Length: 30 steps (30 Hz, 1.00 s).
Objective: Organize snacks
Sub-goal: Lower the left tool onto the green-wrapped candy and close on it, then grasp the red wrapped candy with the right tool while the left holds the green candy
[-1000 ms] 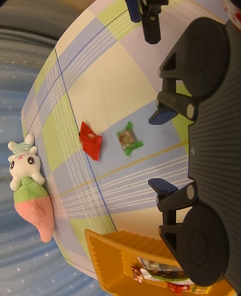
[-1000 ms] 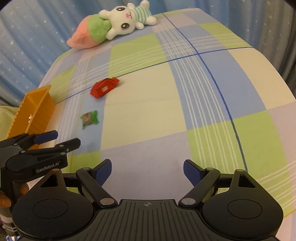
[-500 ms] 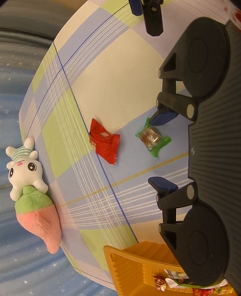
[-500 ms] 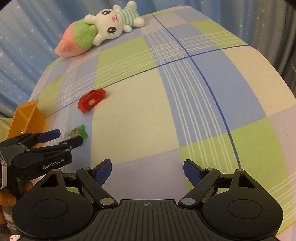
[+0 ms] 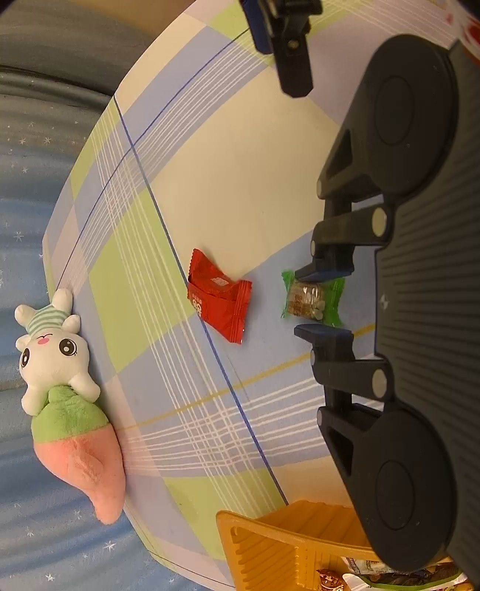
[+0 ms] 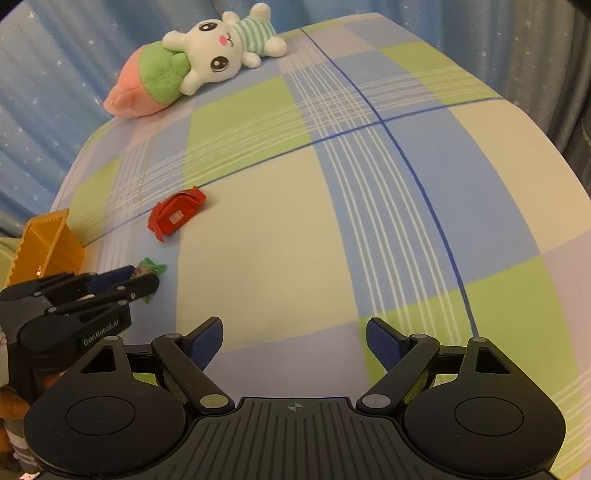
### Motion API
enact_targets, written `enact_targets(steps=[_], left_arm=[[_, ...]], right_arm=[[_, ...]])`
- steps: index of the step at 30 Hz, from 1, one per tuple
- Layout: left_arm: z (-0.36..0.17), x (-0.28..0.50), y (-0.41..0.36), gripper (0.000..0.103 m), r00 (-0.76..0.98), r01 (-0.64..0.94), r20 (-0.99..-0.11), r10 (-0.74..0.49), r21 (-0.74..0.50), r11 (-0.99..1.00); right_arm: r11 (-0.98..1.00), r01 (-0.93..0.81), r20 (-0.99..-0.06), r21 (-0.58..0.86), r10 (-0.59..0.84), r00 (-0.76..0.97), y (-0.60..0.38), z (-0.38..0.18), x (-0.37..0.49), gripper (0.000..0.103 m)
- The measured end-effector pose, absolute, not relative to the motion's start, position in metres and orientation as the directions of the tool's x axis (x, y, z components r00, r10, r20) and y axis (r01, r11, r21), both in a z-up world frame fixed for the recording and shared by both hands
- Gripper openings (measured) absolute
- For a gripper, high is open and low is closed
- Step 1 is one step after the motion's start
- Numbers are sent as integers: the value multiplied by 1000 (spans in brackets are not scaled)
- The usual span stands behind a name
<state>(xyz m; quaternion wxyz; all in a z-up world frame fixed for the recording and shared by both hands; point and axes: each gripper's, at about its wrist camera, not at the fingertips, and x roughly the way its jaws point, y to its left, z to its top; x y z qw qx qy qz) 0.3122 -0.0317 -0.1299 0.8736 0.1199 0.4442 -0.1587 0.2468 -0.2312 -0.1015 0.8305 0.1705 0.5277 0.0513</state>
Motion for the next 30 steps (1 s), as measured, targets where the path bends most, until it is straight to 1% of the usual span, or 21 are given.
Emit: enact_targets(steps=[5,16,22,30], left_arm=[[-125,310,-18,22,565,326,-812,-147,56,944],[-119,310,19,22,571,171,-818,-66,40,984],[-123,309,28,22,562,110,-827,-36,32,993],[-126,309,34,22,555,60,-832,-19,17,998]], right_arm=[[935,54,-841,350,288,459,-218,-97,262,84],[906,-93,-772,414,403,492,-167,-98,315,84],[892,-113,-766,437,436,472,-144,-108,342,84],[902,-117,-781,416,421,462,-124,-121,366,71]])
